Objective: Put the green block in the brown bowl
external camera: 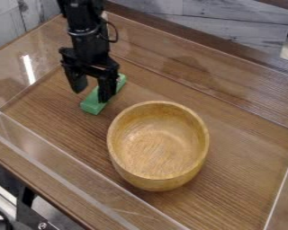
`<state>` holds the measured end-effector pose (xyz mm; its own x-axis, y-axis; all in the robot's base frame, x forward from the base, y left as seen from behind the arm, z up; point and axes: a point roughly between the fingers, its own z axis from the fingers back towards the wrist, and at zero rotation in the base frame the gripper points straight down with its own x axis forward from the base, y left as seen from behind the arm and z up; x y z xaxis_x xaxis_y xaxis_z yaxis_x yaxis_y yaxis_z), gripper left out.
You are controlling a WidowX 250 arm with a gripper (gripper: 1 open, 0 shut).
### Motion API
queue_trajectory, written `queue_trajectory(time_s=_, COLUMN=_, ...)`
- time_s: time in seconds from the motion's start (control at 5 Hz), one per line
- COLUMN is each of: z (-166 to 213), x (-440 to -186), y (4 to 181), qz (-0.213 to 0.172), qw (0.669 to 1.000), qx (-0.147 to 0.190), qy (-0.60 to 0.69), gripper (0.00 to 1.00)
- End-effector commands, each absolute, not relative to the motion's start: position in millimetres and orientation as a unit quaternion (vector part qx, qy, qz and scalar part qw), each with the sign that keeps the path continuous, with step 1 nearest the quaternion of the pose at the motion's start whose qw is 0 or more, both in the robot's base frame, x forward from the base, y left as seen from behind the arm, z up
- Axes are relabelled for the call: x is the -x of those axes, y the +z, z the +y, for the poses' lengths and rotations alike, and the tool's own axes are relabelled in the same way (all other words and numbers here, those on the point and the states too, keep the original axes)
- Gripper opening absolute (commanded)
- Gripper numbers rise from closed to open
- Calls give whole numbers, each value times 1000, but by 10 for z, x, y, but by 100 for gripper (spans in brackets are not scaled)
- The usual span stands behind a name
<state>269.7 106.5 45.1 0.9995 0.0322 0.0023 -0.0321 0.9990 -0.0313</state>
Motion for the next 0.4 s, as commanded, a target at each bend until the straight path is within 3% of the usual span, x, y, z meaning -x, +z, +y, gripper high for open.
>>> queue_trajectory(time_s=0.0, z=1073, x=-2813, y=530, qz=-24, qw=1000, qx=8, qy=17, gripper=100)
queue_trajectory(time_s=0.2, z=1061, x=-2836, y=491, qz=-23, qw=999, qx=10, qy=22, gripper=100)
